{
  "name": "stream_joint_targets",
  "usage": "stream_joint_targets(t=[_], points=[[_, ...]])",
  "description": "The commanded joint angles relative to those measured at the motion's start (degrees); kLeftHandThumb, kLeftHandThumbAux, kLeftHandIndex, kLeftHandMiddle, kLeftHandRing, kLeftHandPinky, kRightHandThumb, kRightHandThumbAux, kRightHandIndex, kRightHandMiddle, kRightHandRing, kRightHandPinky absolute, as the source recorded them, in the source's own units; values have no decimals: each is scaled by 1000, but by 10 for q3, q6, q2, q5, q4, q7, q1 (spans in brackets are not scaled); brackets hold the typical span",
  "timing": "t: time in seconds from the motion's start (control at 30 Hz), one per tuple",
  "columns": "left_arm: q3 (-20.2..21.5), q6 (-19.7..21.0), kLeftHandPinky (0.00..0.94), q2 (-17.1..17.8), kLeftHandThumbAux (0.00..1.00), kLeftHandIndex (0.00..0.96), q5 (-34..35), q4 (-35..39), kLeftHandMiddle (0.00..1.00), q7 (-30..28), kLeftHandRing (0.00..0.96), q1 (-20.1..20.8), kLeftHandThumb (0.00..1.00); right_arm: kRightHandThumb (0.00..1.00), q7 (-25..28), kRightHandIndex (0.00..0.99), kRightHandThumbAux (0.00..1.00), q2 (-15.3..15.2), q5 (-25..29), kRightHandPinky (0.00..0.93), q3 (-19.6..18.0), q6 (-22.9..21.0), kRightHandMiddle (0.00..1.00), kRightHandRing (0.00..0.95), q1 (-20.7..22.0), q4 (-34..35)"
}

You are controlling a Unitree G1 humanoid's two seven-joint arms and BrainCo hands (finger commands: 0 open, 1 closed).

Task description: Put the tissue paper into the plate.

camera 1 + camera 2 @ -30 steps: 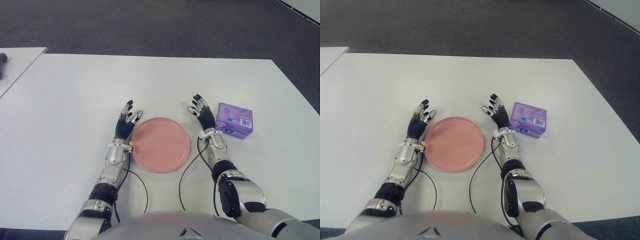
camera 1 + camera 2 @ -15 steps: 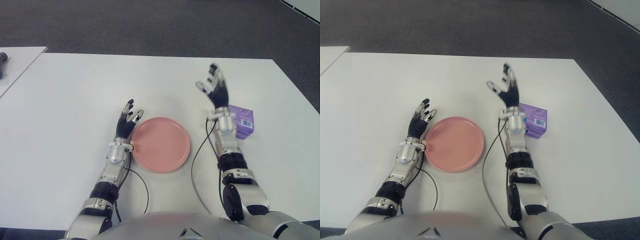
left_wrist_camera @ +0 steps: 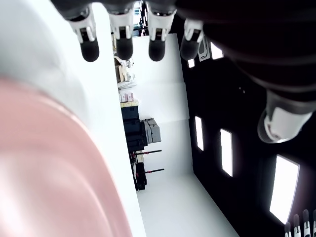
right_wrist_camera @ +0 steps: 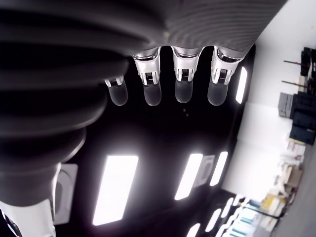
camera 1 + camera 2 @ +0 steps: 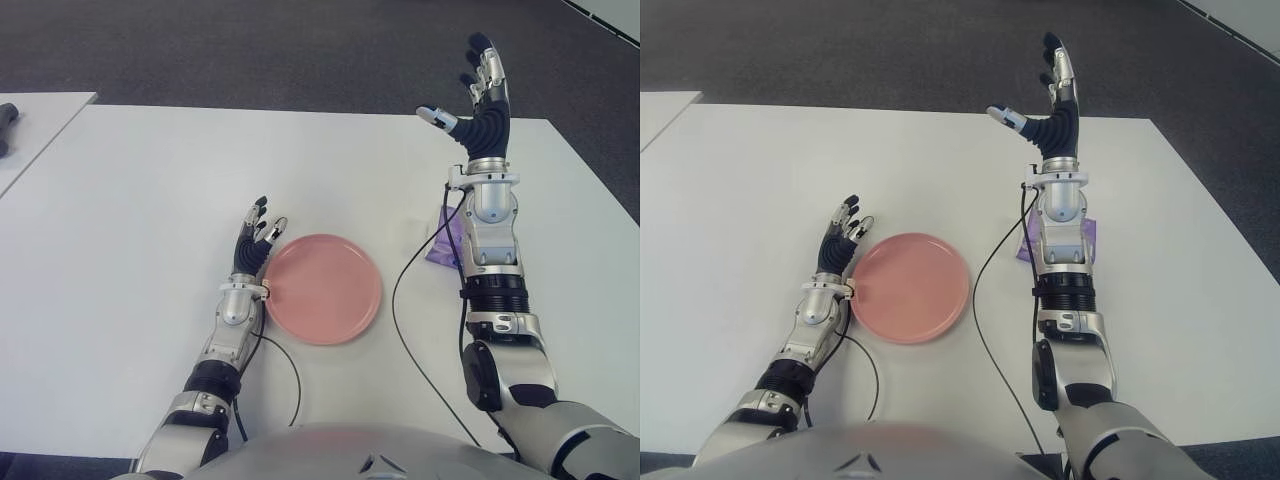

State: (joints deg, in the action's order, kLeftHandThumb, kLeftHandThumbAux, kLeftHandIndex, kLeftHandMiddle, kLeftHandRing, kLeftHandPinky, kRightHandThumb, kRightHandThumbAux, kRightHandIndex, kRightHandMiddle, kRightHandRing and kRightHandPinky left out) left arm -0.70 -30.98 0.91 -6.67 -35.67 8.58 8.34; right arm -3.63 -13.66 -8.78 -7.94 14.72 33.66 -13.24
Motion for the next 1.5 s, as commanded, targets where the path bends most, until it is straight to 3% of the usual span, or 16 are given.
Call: stream_joint_targets(t=[0.03,0.33,0.63,0.97,1.13,1.27,1.37,1.5], points=[[4,19,0,-4,427,0,1,-15,0,5,0,-2,0,136,18,2,671,-19,13,4,-5,-43,0,0,5,29],[6,18,0,-8,417,0,-2,-17,0,9,0,1,0,187,33,0,596,-25,39,1,-7,-54,0,0,8,33],[6,18,0,-12,414,0,5,-25,0,4,0,6,0,234,34,0,559,-51,17,0,-5,-77,0,0,11,42],[4,8,0,-11,405,0,4,-35,0,5,0,9,0,250,57,0,501,-135,-85,0,36,-107,0,0,5,57],[6,9,0,-10,395,0,5,-43,0,5,0,14,0,219,155,0,447,-214,-123,0,67,-154,0,0,-8,81],[6,6,0,-9,395,0,4,-47,0,6,0,16,0,202,207,0,424,-252,-140,0,82,-176,0,0,-15,95],[6,-1,0,-7,401,0,0,-55,0,10,0,19,0,181,279,0,374,-311,-174,0,120,-169,0,0,-18,85],[6,-9,0,-6,405,0,-1,-61,0,11,0,21,0,164,290,0,315,-331,-193,0,140,-141,0,0,-22,60]])
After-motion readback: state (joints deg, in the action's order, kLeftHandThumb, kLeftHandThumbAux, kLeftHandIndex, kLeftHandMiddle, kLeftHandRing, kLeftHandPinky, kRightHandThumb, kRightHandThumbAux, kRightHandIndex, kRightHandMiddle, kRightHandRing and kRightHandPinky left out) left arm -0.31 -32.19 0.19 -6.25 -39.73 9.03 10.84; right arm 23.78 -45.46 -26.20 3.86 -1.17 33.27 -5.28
